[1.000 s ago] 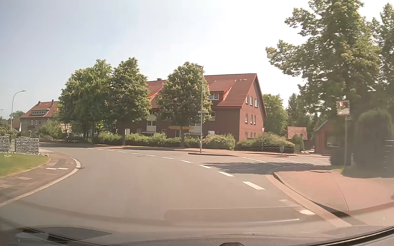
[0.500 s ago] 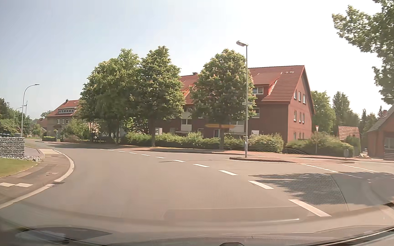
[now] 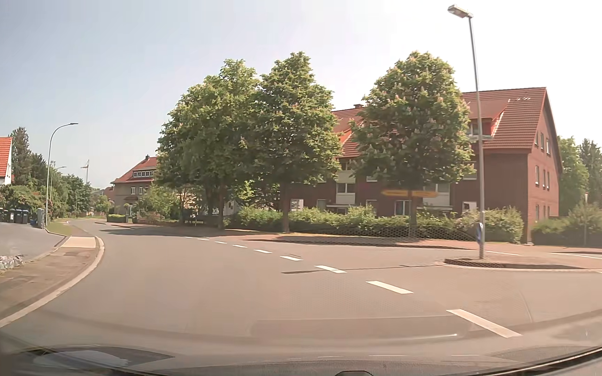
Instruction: Follow the waypoints while adhering to traffic rules and regulations
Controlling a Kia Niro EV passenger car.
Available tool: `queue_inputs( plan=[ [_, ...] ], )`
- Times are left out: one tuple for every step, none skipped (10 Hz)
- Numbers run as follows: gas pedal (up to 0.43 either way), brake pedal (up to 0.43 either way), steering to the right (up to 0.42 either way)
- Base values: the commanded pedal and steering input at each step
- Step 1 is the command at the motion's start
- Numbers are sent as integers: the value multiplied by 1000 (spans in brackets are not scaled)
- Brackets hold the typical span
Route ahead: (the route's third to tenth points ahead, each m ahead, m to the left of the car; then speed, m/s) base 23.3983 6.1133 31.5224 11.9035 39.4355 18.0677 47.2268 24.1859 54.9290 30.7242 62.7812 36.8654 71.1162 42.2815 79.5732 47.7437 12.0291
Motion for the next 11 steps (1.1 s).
queue_inputs(
  plan=[
    [157, 0, -122],
    [157, 0, -125],
    [157, 0, -126],
    [157, 0, -126],
    [157, 0, -126],
    [157, 0, -126],
    [157, 0, -125],
    [169, 0, -124],
    [169, 0, -124],
    [169, 0, -122],
    [177, 0, -120]
  ],
)
